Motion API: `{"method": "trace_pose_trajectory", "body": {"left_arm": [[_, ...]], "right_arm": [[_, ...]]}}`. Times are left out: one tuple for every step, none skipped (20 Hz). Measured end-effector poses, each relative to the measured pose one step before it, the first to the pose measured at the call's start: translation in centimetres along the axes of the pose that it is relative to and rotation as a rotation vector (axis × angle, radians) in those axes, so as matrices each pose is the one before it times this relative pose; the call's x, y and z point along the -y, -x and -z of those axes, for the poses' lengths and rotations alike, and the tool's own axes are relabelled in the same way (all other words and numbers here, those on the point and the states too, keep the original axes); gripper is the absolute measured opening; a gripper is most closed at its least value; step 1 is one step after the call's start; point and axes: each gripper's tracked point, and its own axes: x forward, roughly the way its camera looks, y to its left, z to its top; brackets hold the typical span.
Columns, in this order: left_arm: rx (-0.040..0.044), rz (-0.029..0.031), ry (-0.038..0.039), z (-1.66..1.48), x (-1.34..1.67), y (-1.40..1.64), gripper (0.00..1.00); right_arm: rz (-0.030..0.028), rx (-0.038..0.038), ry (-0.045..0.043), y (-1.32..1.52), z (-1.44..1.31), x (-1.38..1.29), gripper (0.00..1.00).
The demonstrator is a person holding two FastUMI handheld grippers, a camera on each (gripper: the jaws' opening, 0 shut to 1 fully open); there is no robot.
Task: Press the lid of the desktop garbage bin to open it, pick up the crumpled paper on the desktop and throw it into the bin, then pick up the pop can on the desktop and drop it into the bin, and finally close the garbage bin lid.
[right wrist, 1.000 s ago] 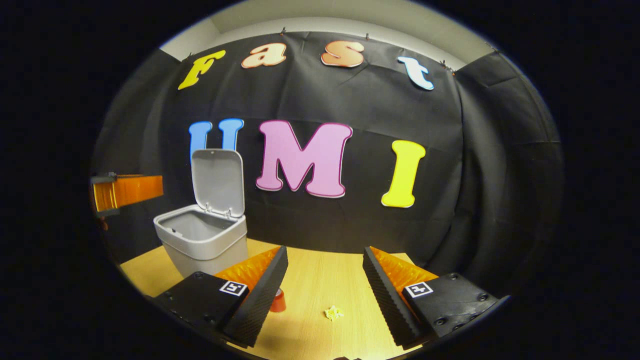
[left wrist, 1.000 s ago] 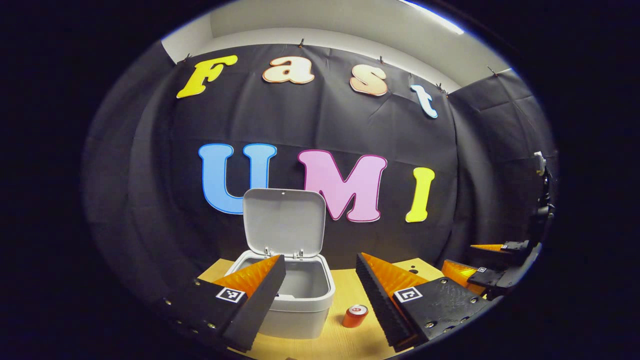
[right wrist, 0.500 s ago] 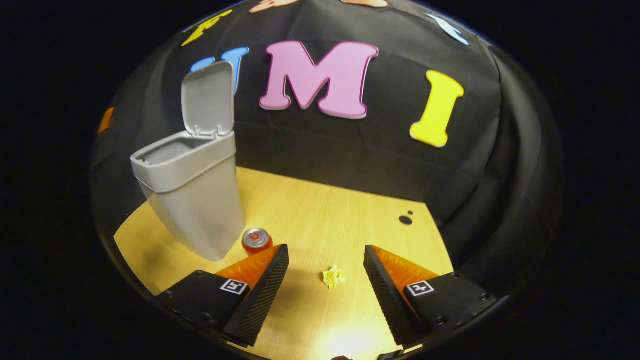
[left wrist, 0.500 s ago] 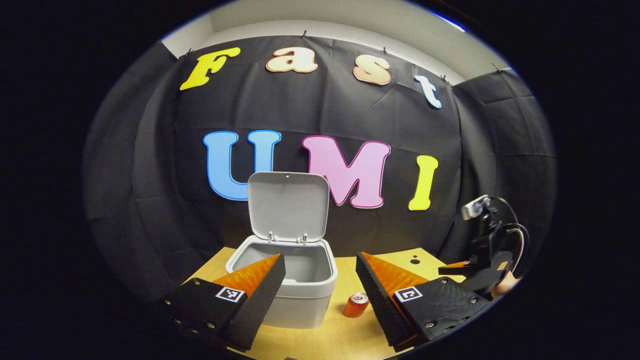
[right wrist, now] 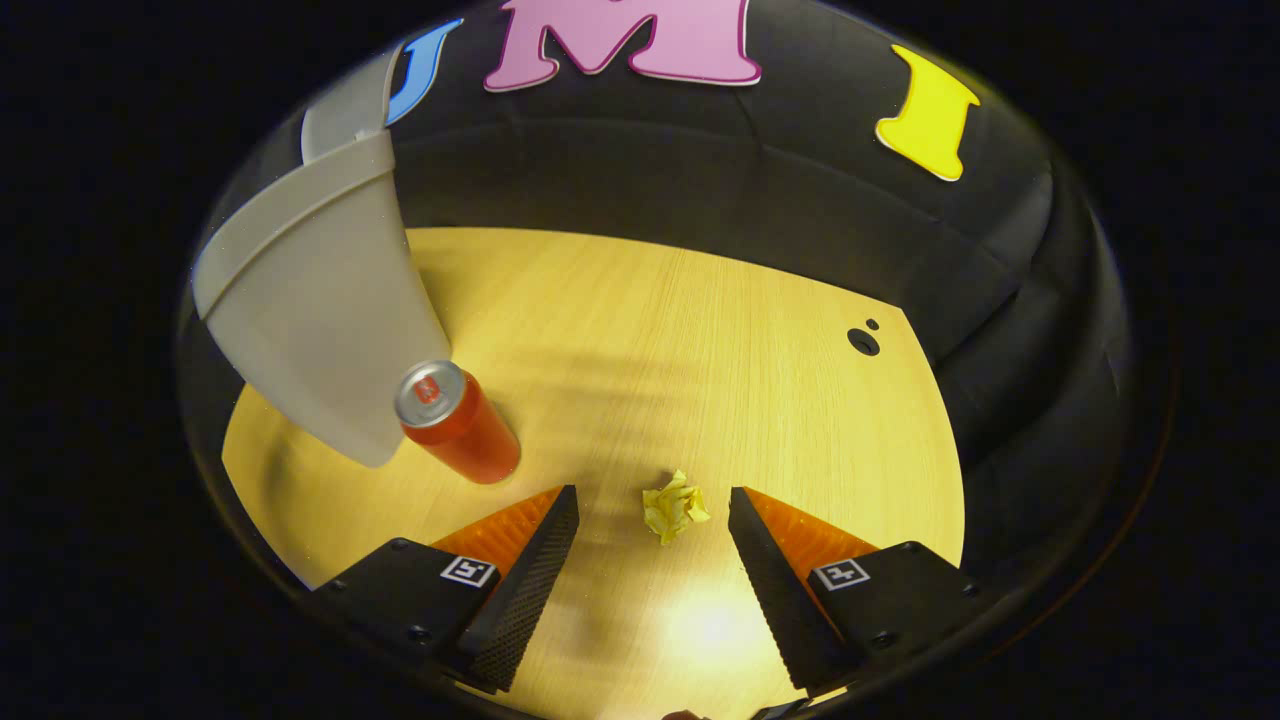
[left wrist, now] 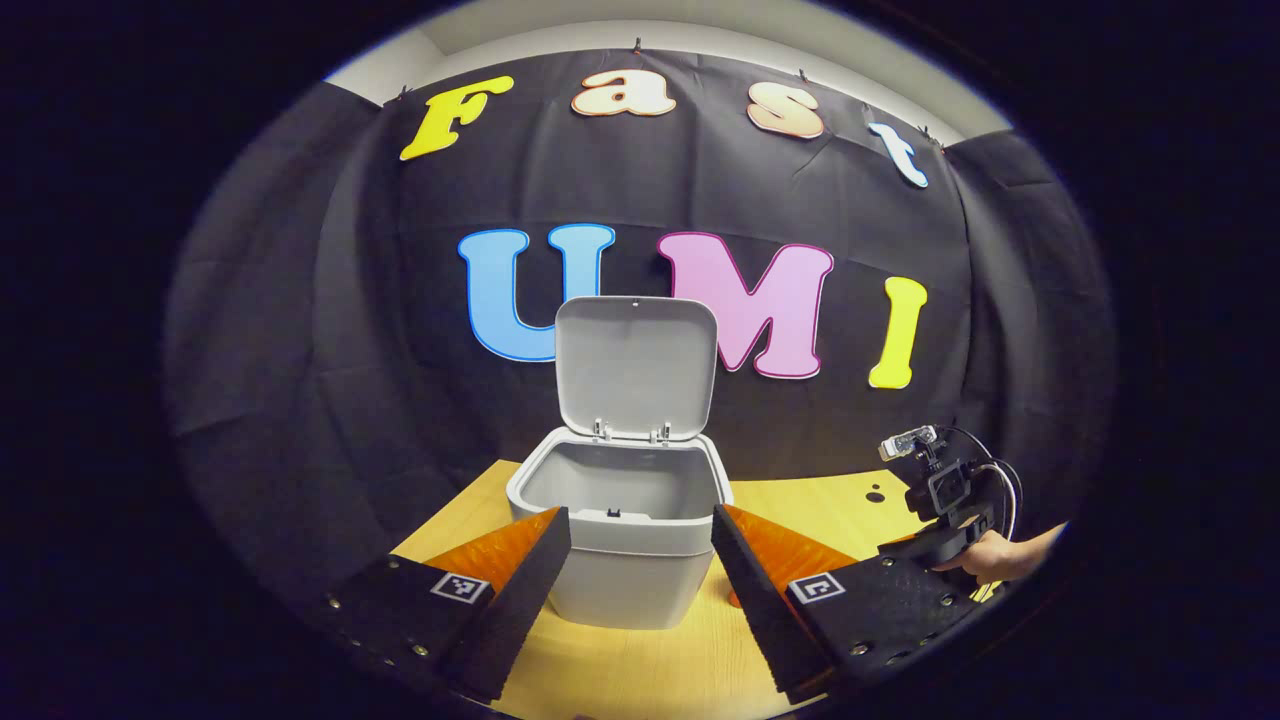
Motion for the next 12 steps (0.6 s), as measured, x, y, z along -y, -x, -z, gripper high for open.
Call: {"method": "trace_pose_trajectory", "body": {"left_arm": [[-0.01018,-0.00373,-0.00847,0.299,0.106,0.032,0.93],[-0.00662,-0.00402,-0.00395,0.165,0.108,0.029,0.93],[-0.0069,-0.00474,-0.00013,0.179,0.093,0.059,0.93],[-0.0046,-0.003,0.00391,0.033,0.165,0.082,0.93],[-0.002,-0.00086,0.00548,0.142,0.149,0.107,0.93],[-0.00453,-0.00199,0.00244,0.12,0.157,0.033,0.93],[-0.00505,-0.00195,-0.00011,0.316,0.147,0.049,0.93],[-0.0042,-0.00306,-0.00213,0.079,-0.017,0.07,0.93],[-0.00345,-0.00297,-0.00162,0.115,-0.016,0.055,0.93],[-0.00454,-0.00272,-0.00019,0.111,0.072,-0.02,0.93],[-0.00443,-0.00258,0.00072,0.097,-0.085,-0.077,0.93],[-0.00539,-0.00365,0.00086,0.147,-0.024,-0.052,0.93]], "right_arm": [[0.00153,-0.03067,0.00237,-0.913,0.541,0.094,0.99],[-0.006,-0.0222,-0.00701,-0.603,0.31,0.017,0.98],[-0.00822,-0.01381,-0.00673,-0.496,0.115,0.073,0.99],[-0.00343,-0.01962,-0.00726,-0.437,0.176,0.287,0.99],[-0.00273,-0.02135,-0.01475,-0.546,0.378,0.194,0.99],[-0.01535,-0.01878,-0.01895,-0.565,0.239,-0.119,0.99],[-0.00853,-0.01906,-0.01438,-0.747,0.301,-0.093,0.99],[0.00029,-0.01375,-0.00555,-0.56,0.152,0.164,0.99],[-0.00073,-0.01,-0.00056,-0.399,0.071,0.076,0.99],[-0.00244,-0.01373,0.00091,-0.317,0.132,-0.016,0.99],[-0.00472,-0.00971,0.00189,-0.306,0.178,-0.09,0.99],[-0.00114,-0.0124,0.00484,-0.254,0.267,-0.044,0.99]]}}
